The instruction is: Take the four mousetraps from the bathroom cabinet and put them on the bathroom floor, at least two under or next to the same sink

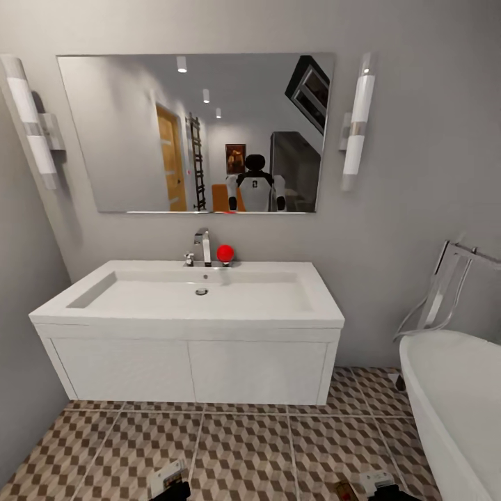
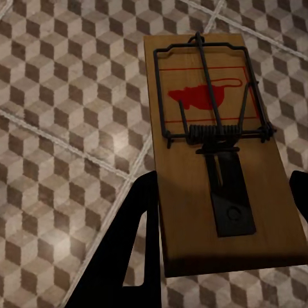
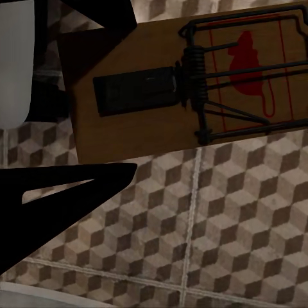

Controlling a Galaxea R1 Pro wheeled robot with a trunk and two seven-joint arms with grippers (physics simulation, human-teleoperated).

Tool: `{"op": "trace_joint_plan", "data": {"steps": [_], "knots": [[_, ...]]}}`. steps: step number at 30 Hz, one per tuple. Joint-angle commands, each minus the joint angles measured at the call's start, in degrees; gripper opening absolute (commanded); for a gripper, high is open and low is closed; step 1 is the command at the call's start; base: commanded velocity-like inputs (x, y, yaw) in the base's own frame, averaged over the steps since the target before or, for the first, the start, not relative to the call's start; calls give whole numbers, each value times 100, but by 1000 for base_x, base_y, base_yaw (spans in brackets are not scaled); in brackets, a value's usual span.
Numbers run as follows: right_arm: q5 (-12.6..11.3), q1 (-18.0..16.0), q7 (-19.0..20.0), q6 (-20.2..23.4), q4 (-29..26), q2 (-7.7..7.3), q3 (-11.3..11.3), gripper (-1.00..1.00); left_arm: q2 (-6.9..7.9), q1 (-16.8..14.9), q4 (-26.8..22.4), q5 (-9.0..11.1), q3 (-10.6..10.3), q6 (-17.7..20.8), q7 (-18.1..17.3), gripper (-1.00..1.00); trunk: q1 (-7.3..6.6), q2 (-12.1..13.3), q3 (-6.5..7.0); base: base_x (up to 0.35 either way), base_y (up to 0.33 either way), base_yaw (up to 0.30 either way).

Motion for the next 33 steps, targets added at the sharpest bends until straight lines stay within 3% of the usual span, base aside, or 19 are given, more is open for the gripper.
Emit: {"op": "trace_joint_plan", "data": {"steps": [1, 11, 33], "knots": [[-80, -7, 25, 10, 8, -1, 50, -100, -2, -4, 2, 21, -28, -13, 34, -100, 0, -3, -6, 0, 0, -14], [-80, -7, 30, 8, 8, -1, 50, -100, -5, -4, 2, 23, -28, -13, 32, -100, 0, -3, -6, 0, 0, -3], [-80, -7, 33, 10, 8, 5, 50, -100, -11, -4, 2, 27, -28, -4, 25, -100, 483, -886, -401, 0, 0, 0]]}}
